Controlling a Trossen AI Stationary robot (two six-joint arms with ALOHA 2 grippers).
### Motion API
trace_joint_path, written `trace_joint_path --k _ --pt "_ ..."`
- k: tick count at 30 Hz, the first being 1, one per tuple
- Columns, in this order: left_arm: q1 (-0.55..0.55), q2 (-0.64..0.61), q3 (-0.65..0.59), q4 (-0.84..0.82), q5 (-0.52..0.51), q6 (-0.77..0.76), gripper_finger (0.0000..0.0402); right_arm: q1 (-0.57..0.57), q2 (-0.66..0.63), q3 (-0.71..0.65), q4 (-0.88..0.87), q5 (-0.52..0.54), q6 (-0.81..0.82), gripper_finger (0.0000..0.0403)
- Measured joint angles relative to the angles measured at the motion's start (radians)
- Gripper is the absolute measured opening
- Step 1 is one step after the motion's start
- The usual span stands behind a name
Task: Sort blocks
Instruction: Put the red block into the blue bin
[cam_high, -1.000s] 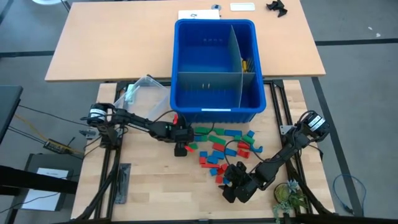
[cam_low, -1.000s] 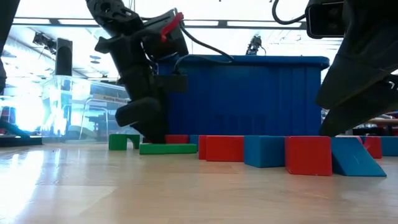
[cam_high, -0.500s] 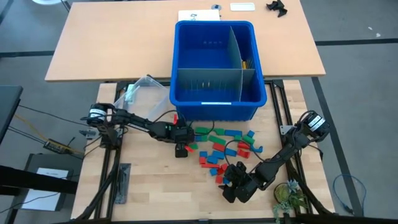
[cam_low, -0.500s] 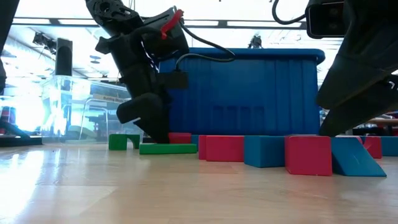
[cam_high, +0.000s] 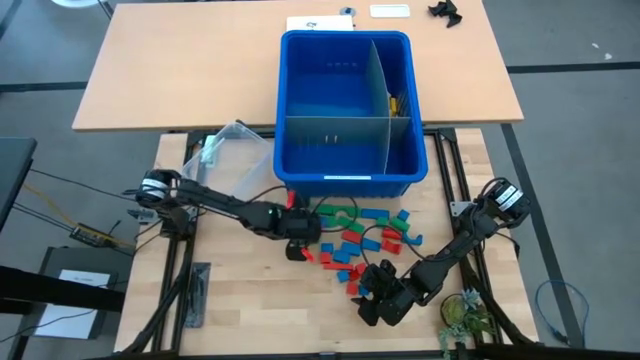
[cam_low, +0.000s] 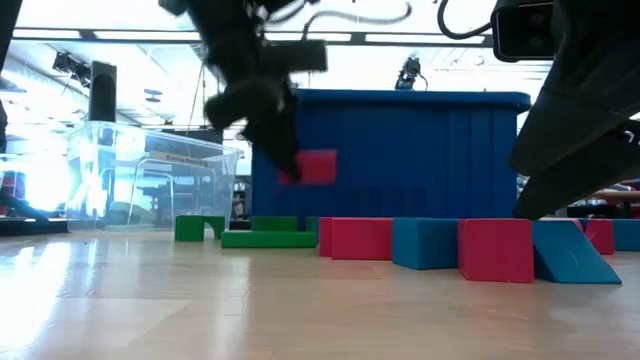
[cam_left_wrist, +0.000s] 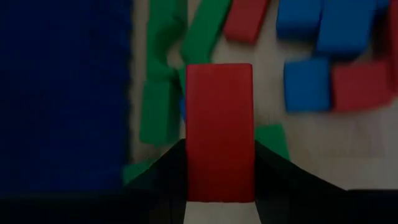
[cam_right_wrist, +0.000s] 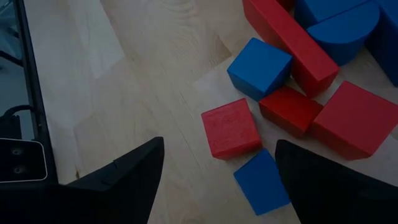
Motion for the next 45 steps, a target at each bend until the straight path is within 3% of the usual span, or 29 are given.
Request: trace_joint_path --k 10,19,28,45 --pt "0.017 0.0 0.293 -0.096 -0.054 0.138 0.0142 0.002 0.0 0.0 0.001 0.0 0.0 0.0307" --pt "0.177 -0.001 0.443 -0.073 -0.049 0.215 0.0142 0.013 0.0 0.0 0.001 0.011 0.001 0.0307" --pt "0.367 -0.002 0.485 0.05 0.16 0.21 0.0142 0.015 0.0 0.0 0.0 0.015 0.012 0.0307" --pt "0.763 0.007 0.457 0.299 0.163 0.174 0.0142 0.032 0.0 0.0 -0.028 0.042 0.061 0.0307"
